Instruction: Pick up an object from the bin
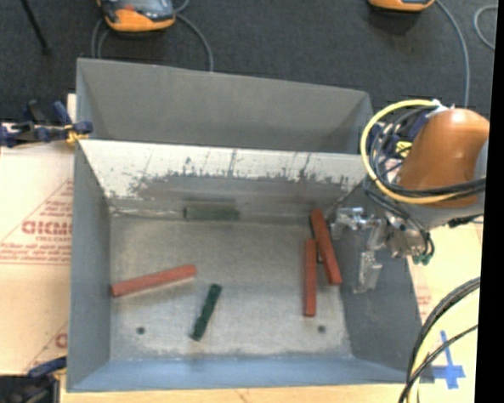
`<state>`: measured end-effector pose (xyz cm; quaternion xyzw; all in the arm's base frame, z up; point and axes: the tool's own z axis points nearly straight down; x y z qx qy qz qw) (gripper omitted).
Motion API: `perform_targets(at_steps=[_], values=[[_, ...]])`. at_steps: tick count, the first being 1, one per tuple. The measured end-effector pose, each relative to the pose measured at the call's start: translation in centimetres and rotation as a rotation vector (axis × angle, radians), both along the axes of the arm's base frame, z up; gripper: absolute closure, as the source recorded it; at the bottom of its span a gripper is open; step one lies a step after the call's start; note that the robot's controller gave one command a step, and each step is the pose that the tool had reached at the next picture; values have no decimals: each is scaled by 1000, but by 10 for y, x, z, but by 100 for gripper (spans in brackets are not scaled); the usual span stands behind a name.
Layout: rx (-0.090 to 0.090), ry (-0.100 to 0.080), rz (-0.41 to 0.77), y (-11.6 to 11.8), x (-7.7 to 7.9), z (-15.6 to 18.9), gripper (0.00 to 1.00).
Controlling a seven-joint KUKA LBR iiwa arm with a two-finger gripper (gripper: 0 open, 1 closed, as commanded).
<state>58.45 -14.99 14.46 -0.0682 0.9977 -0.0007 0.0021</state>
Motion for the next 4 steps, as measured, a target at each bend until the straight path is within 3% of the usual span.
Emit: perform_targets(at_steps=[1,2,3,4], values=[[-4,-5,133,17,-30,-51,0],[2,0,92,10,7,-68,0],[3,21,75,1,42,-71,0],[44,56,436,0,55,-78,100]])
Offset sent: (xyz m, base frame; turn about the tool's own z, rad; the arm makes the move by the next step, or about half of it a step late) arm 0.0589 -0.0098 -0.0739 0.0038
